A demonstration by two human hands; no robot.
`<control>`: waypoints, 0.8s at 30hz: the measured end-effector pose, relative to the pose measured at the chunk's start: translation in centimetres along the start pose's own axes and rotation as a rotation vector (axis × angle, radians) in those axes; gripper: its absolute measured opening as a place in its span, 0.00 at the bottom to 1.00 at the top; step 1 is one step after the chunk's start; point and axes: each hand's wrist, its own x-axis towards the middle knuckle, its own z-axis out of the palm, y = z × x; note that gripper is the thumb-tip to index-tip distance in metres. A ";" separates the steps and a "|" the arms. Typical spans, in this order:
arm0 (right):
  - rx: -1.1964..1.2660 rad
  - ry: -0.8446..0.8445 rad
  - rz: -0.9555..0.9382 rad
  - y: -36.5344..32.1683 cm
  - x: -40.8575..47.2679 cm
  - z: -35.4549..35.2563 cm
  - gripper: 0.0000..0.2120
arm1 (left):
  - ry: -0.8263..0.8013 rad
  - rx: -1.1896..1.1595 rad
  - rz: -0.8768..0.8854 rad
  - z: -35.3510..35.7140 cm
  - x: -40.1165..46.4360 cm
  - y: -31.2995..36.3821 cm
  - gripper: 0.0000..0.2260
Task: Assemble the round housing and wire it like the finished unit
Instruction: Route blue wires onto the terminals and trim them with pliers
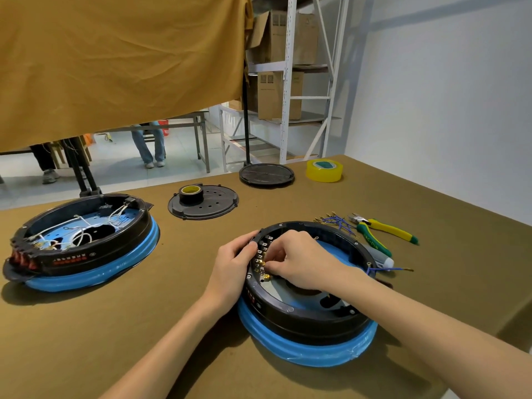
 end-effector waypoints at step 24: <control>0.046 0.058 -0.002 -0.8 0.2 0.9 0.09 | -0.027 0.206 -0.089 -0.8 0.3 -1.2 0.28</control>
